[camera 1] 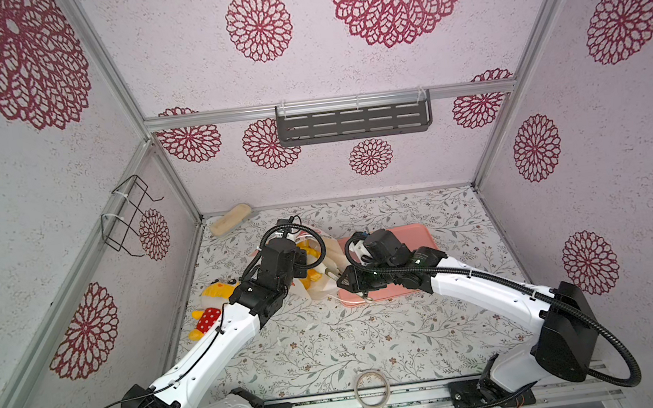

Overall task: Take the fake bread out of the paper bag
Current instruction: 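Bring the tongs with the right gripper back toward the bag opening, then push the tongs into the bag with the right gripper toward the yellow bread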

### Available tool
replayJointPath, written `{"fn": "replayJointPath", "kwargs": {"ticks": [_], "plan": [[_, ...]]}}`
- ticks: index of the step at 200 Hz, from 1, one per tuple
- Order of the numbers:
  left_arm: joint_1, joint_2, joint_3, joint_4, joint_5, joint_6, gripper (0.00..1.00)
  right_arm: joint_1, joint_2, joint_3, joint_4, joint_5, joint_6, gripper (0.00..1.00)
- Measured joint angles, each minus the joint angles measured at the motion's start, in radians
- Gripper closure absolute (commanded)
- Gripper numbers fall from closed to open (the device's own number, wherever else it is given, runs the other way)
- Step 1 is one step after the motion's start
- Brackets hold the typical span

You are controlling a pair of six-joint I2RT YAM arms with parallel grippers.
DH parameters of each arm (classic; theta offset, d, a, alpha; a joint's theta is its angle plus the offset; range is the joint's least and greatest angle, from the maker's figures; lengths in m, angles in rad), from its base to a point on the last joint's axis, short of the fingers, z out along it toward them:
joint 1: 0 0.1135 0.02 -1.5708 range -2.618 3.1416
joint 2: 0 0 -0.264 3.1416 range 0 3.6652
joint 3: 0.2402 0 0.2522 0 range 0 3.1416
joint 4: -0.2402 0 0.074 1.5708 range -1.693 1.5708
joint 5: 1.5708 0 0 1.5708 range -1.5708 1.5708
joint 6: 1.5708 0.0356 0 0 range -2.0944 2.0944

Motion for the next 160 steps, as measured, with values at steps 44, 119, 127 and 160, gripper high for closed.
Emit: {"fn": "replayJointPath", "kwargs": {"ticks": [44, 119, 127, 160], "plan": [[0.0, 0.002, 0.002, -0.002, 0.004, -0.007, 1.0, 0.0, 0.028, 0.017, -0.032, 0.032, -0.055, 0.54], [0.0, 0.002, 0.008, -0.015, 0.013, -0.006, 1.0, 0.0, 0.062, 0.068, -0.087, 0.116, -0.206, 0.54], [0.0, 0.003, 0.01, -0.018, 0.014, -0.007, 1.0, 0.0, 0.068, 0.076, -0.088, 0.123, -0.215, 0.54], [0.0, 0.019, 0.032, -0.032, 0.018, -0.005, 1.0, 0.0, 0.087, 0.09, -0.093, 0.132, -0.235, 0.54]]}}
